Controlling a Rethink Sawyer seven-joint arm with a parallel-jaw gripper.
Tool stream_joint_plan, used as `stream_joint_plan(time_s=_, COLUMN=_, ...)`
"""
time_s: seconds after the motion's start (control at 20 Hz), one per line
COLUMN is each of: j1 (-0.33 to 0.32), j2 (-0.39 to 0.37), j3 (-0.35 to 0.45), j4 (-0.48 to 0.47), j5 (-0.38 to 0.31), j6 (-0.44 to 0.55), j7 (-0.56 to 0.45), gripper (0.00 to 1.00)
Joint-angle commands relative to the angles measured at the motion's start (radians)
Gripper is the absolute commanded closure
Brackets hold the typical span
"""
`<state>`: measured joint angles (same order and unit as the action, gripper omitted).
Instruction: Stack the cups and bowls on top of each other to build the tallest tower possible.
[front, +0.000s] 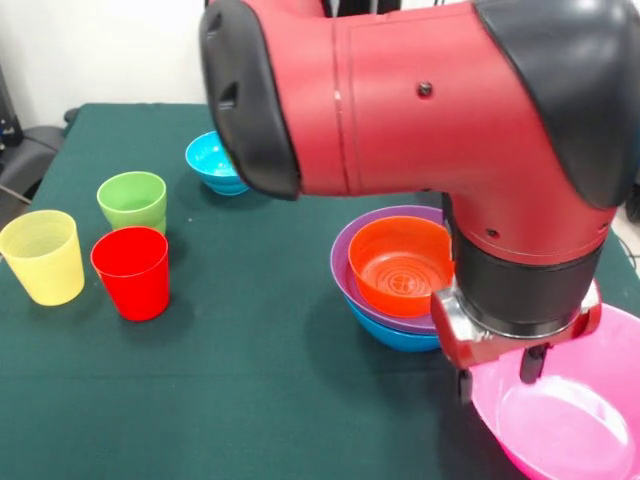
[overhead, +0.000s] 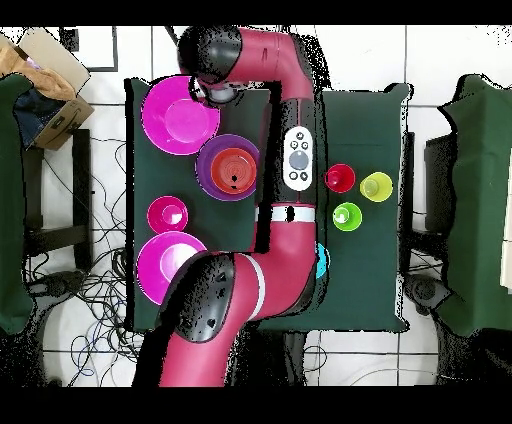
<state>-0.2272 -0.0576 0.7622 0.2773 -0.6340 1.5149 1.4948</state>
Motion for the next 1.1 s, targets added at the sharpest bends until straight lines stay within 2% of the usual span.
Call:
stream_joint_plan(time_s=0.05, j1=0.008, j2=0.037, j3=0.069, j4=0.000, j5=-0.117, j6=0.089, j7=-0.101, gripper=0.00)
stream_joint_plan(time_s=0.2, j1=0.005, j2=0.037, j3=0.043, j4=0.016, j5=-0.131, j6=0.008, j7=-0.124, gripper=0.00)
stream_joint_plan(time_s=0.3, j1=-0.006, j2=0.036, j3=0.010, j4=0.063, j5=-0.092, j6=-0.107, j7=-0.130, gripper=0.00)
stream_joint_plan(time_s=0.45, j1=-0.026, j2=0.025, j3=-0.033, j4=0.139, j5=-0.042, j6=-0.200, j7=-0.136, gripper=0.00)
stream_joint_plan(time_s=0.9, j1=-0.022, j2=0.044, j3=-0.047, j4=0.137, j5=-0.042, j6=-0.205, j7=-0.116, gripper=0.00)
stream_joint_plan(time_s=1.1, j1=-0.017, j2=0.062, j3=-0.036, j4=0.113, j5=-0.048, j6=-0.138, j7=-0.103, gripper=0.00)
